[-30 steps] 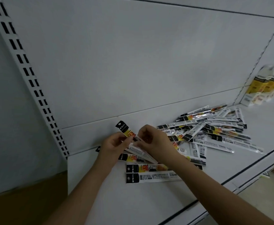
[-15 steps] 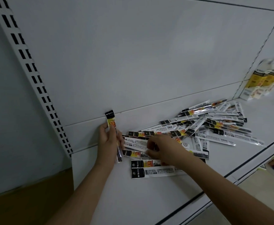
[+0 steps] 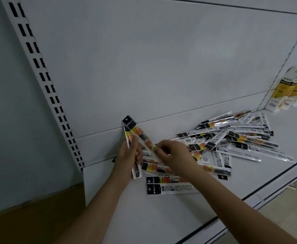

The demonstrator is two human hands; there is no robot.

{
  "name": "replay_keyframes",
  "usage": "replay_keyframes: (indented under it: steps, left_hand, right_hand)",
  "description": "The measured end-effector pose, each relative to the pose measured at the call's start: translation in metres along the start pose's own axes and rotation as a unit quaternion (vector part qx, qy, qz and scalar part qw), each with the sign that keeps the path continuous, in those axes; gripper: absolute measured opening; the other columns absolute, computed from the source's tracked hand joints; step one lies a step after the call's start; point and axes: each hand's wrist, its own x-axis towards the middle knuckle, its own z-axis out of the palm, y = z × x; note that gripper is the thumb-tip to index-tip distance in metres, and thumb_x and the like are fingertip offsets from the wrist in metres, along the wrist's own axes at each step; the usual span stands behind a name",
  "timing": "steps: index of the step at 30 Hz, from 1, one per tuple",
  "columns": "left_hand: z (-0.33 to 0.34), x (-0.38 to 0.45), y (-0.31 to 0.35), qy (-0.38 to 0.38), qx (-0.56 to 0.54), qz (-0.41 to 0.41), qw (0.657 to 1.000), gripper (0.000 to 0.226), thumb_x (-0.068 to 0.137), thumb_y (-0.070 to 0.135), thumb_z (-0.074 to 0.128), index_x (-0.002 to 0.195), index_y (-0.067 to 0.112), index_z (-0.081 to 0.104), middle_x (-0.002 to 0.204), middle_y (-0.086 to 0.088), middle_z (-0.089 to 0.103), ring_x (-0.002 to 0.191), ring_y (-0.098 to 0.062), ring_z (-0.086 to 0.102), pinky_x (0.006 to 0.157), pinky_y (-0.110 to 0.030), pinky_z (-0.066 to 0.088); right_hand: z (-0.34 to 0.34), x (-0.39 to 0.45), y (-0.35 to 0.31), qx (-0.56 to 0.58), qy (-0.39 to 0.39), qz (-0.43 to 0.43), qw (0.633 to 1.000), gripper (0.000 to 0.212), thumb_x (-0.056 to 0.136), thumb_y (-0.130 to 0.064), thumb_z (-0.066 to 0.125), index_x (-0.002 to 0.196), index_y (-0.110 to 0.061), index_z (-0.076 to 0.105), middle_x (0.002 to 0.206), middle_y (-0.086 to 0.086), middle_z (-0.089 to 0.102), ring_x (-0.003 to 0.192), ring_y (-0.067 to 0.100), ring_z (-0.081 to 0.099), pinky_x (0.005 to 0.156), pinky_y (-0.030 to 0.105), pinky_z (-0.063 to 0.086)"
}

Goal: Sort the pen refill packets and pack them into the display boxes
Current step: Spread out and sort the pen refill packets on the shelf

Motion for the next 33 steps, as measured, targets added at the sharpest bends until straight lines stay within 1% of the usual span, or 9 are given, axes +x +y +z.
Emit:
replay_keyframes:
  steps: [2, 4, 7, 10, 14, 19, 23, 29, 33]
  left_hand:
    - [0.0, -0.002, -0.001, -0.002, 0.024, 0.004, 1.0, 0.024, 0.094, 0.037, 0.057, 0.1, 0.015, 0.066, 0.068, -0.001, 0.053, 0.054, -0.01, 0.04, 0.049, -0.023, 0.033]
    - [0.0, -0.002, -0.001, 0.024, 0.018, -0.003, 1.0, 0.018, 0.098, 0.028, 0.055, 0.09, 0.018, 0.068, 0.069, 0.001, 0.058, 0.06, -0.013, 0.047, 0.053, -0.026, 0.038]
    - [-0.004, 0.0, -0.001, 0.064, 0.021, -0.03, 0.997, 0.031, 0.1, 0.038, 0.05, 0.078, 0.019, 0.062, 0.067, 0.003, 0.062, 0.062, -0.012, 0.059, 0.063, -0.028, 0.049]
    - [-0.005, 0.001, -0.001, 0.037, -0.06, -0.044, 0.997, 0.03, 0.1, 0.037, 0.049, 0.085, 0.013, 0.059, 0.08, -0.008, 0.066, 0.07, -0.021, 0.064, 0.072, -0.037, 0.054]
    - [-0.004, -0.001, -0.001, 0.014, -0.065, -0.026, 0.997, 0.017, 0.103, 0.025, 0.046, 0.098, 0.013, 0.055, 0.068, -0.003, 0.051, 0.052, -0.014, 0.048, 0.053, -0.028, 0.046]
    - [-0.007, -0.001, 0.005, 0.035, -0.108, -0.047, 0.992, 0.016, 0.104, 0.017, 0.043, 0.096, 0.012, 0.056, 0.058, 0.0, 0.036, 0.042, -0.008, 0.03, 0.04, -0.019, 0.029]
    - [-0.006, -0.005, 0.011, 0.082, -0.061, -0.098, 0.99, 0.015, 0.1, 0.006, 0.044, 0.094, 0.011, 0.057, 0.051, 0.004, 0.036, 0.037, -0.005, 0.028, 0.037, -0.016, 0.023]
    - [-0.011, -0.015, 0.007, 0.134, -0.04, -0.147, 0.979, 0.018, 0.098, 0.003, 0.044, 0.094, 0.011, 0.059, 0.052, 0.003, 0.038, 0.037, -0.006, 0.03, 0.037, -0.016, 0.027]
    - [-0.012, -0.017, 0.009, 0.156, -0.027, -0.138, 0.978, 0.017, 0.098, 0.003, 0.044, 0.097, 0.012, 0.059, 0.056, 0.002, 0.04, 0.041, -0.007, 0.032, 0.037, -0.018, 0.029]
  right_hand:
    - [0.012, -0.002, 0.0, -0.033, -0.028, -0.023, 0.999, 0.018, 0.097, -0.028, 0.055, 0.094, -0.018, 0.069, 0.078, -0.001, 0.068, 0.062, 0.012, 0.06, 0.057, 0.023, 0.053]
    - [0.014, -0.004, 0.003, -0.05, -0.029, -0.041, 0.997, 0.023, 0.097, -0.032, 0.054, 0.094, -0.016, 0.072, 0.076, 0.002, 0.07, 0.064, 0.015, 0.063, 0.064, 0.036, 0.055]
    - [0.0, -0.007, 0.011, -0.075, -0.029, -0.022, 0.997, 0.02, 0.096, -0.036, 0.057, 0.102, -0.022, 0.07, 0.083, -0.007, 0.069, 0.069, 0.007, 0.063, 0.068, 0.03, 0.057]
    - [-0.014, -0.011, 0.024, -0.175, -0.076, -0.024, 0.981, 0.028, 0.09, -0.043, 0.062, 0.111, -0.024, 0.064, 0.101, -0.008, 0.062, 0.084, 0.007, 0.057, 0.075, 0.027, 0.054]
    - [-0.013, -0.014, 0.035, -0.217, -0.11, -0.031, 0.97, 0.041, 0.086, -0.047, 0.066, 0.122, -0.027, 0.058, 0.118, -0.007, 0.051, 0.101, 0.008, 0.046, 0.085, 0.03, 0.05]
    - [-0.001, -0.01, 0.039, -0.259, -0.062, -0.059, 0.962, 0.047, 0.092, -0.041, 0.058, 0.134, -0.022, 0.049, 0.135, -0.001, 0.046, 0.123, 0.019, 0.041, 0.103, 0.036, 0.042]
    - [0.0, -0.004, 0.04, -0.282, -0.046, -0.042, 0.958, 0.045, 0.093, -0.041, 0.056, 0.133, -0.021, 0.05, 0.131, 0.0, 0.05, 0.121, 0.021, 0.045, 0.097, 0.036, 0.046]
    - [0.0, 0.013, 0.032, -0.283, -0.114, -0.019, 0.952, 0.017, 0.09, -0.03, 0.059, 0.101, -0.018, 0.056, 0.1, 0.003, 0.06, 0.085, 0.019, 0.058, 0.073, 0.033, 0.053]
    - [0.0, 0.016, 0.036, -0.284, -0.123, -0.063, 0.949, 0.019, 0.09, -0.028, 0.058, 0.105, -0.017, 0.053, 0.107, 0.005, 0.056, 0.095, 0.021, 0.054, 0.074, 0.031, 0.046]
